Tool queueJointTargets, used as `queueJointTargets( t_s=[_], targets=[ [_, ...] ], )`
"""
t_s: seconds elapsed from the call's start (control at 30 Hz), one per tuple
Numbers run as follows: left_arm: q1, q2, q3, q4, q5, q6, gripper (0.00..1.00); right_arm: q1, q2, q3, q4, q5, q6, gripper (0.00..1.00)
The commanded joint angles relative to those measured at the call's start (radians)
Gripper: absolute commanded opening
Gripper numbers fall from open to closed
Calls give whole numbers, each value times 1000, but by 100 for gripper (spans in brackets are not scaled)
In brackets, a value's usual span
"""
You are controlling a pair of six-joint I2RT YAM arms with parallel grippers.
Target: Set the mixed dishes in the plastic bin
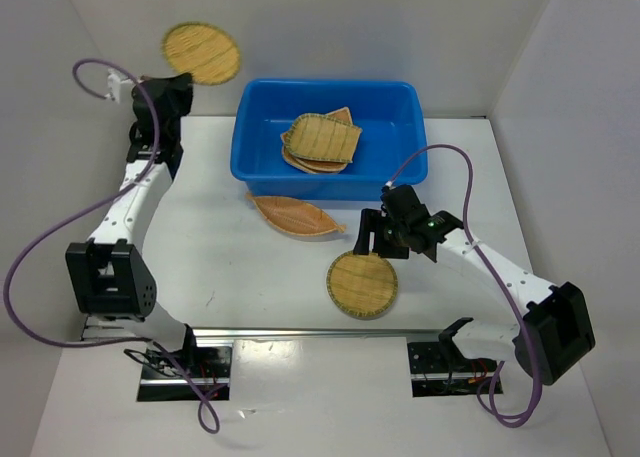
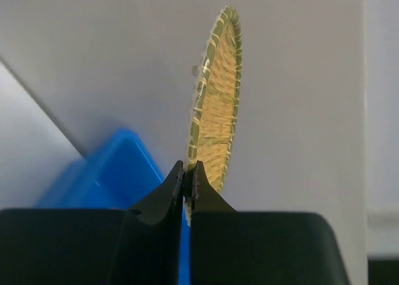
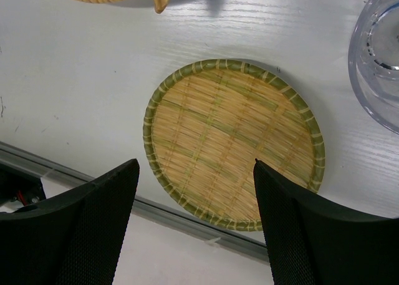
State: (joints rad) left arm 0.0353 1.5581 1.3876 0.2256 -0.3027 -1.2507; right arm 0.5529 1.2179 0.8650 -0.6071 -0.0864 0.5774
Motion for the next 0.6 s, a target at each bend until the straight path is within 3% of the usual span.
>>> queueJointTargets(
  t_s=[0.0, 0.1, 0.13, 0.2, 0.37, 0.57],
  targets=[
    [-89, 112, 120, 27, 294, 43, 0, 10, -27, 23, 9, -7, -16, 79],
    [-161, 291, 273, -81, 519, 112, 0, 10, -38, 23, 9, -7, -16, 79],
    [-179, 345, 410, -133, 560, 131, 0, 10, -49, 23, 9, -7, -16, 79],
    [-228, 456, 488, -233, 596, 160, 0, 10, -49, 23, 18, 2, -16, 79],
    [-272, 537, 496, -284, 490, 195, 0, 10, -58, 23, 18, 2, -16, 79],
    [-281, 632, 496, -327, 490, 195, 0, 10, -67, 23, 18, 11, -16, 79]
  ],
)
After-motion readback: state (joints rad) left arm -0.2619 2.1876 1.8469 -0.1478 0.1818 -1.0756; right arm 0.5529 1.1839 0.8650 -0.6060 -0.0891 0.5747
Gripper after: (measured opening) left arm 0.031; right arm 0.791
